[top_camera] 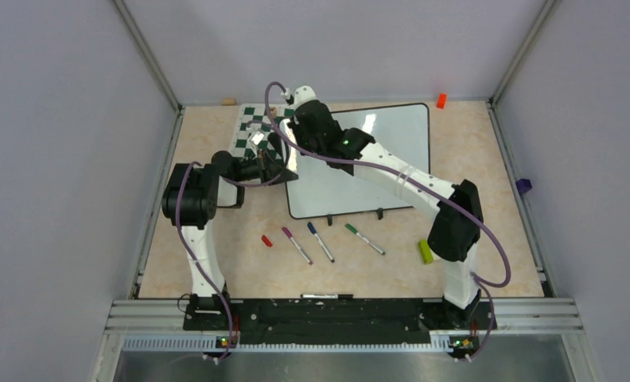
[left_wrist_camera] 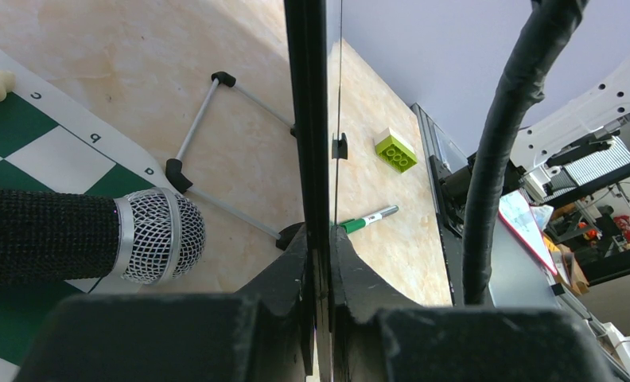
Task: Write a sentence on the whiteboard
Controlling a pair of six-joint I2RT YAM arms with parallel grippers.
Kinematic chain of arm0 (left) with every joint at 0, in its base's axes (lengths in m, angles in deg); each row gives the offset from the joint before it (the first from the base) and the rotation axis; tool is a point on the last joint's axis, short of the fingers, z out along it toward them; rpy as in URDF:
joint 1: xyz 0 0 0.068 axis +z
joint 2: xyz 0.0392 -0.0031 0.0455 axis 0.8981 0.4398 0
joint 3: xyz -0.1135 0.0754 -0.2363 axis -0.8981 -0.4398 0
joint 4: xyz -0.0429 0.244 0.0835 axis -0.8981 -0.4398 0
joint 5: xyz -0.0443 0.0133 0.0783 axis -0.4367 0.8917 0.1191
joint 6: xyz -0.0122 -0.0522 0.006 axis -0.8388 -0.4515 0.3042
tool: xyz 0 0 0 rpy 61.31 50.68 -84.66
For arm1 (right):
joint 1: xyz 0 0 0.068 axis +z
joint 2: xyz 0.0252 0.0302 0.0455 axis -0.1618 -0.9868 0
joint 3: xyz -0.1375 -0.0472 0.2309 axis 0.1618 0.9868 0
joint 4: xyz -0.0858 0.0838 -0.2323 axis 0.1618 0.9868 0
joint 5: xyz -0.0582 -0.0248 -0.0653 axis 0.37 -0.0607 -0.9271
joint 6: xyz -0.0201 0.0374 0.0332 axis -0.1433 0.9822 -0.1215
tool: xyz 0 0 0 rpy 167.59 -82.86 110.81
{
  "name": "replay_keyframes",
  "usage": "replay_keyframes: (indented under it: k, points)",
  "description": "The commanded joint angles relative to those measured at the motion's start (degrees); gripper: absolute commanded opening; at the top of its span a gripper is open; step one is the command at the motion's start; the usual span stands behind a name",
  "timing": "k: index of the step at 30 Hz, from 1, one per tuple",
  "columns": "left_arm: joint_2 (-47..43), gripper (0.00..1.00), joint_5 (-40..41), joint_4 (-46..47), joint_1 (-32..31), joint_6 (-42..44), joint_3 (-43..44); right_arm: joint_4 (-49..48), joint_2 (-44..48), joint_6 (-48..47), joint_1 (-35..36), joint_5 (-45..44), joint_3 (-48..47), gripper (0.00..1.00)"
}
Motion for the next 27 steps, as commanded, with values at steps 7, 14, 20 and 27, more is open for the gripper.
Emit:
replay_keyframes:
  k: [7,14,20,27]
  points:
    - [-0.7,0.0,0.3,8.1,0.1,3.9,-0.1,-0.6,5.7,2.6,-0.7,-1.6,7.8,0.0]
    - [-0.9,0.0,0.2,8.1,0.1,4.0,-0.2,-0.6,4.9,2.7,-0.8,-2.1,7.3,0.0]
    - [-0.9,0.0,0.2,8.1,0.1,4.1,-0.3,-0.6,4.2,2.2,-1.2,-2.7,5.8,0.0]
    - [-0.9,0.0,0.1,8.1,0.1,4.1,-0.3,-0.6,3.0,1.8,-2.3,-1.4,3.3,0.0]
